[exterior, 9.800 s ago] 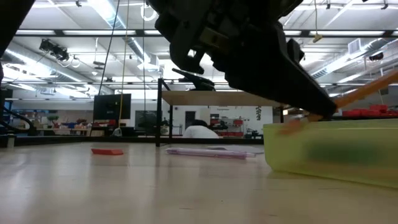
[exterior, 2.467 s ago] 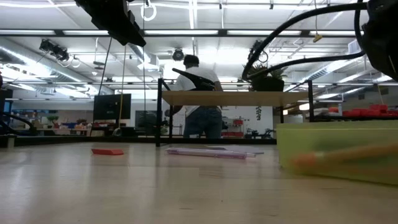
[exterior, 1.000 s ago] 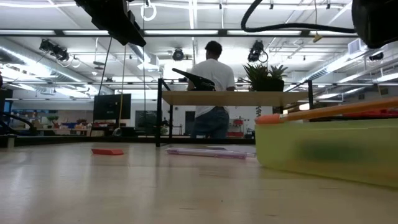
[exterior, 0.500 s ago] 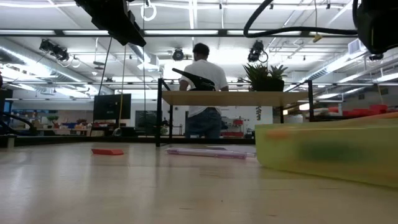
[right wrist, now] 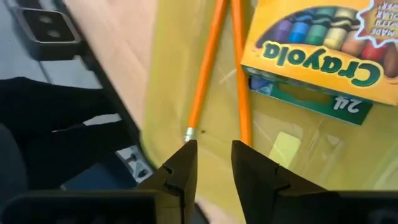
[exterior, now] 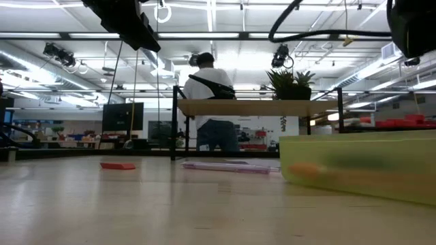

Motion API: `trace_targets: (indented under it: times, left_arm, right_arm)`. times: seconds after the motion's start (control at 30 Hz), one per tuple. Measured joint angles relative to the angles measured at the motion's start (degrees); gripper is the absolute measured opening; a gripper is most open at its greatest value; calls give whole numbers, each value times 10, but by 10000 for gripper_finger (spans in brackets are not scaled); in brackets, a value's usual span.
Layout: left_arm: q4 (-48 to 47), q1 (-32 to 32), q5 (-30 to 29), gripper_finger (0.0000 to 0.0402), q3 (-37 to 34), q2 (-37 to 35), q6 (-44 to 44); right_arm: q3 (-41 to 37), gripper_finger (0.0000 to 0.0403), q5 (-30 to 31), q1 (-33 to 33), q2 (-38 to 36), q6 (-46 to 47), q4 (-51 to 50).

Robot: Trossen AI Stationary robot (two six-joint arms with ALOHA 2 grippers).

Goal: Pack school essentials
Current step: Adjust the yellow crayon box, then put the violet pen into the yellow supply box

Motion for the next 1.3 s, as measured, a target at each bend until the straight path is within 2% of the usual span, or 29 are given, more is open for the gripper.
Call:
trace_targets:
  times: [0.1,0.33,0.63,0.83,1.1,1.3]
  left_arm:
    - [-1,0,0,26,0,17,1]
    - [19,0,0,30,0,69,-11]
    - [47,-1,0,50,0,129,-34]
    - [88,-1,0,60,0,188,-40]
    - [229,-9,0,72,1,273,-48]
    - [219,-25,44,105,62,342,-28]
  right_arm:
    - [0,107,2,-6,-23,0,-14]
    - [0,107,49,-53,-114,2,-123]
    - [0,107,167,-110,-154,-99,-151]
    - [0,107,170,-143,-185,-161,-156]
    - [0,107,164,-155,-257,-160,-169]
    - [0,107,164,-155,-300,-151,-202]
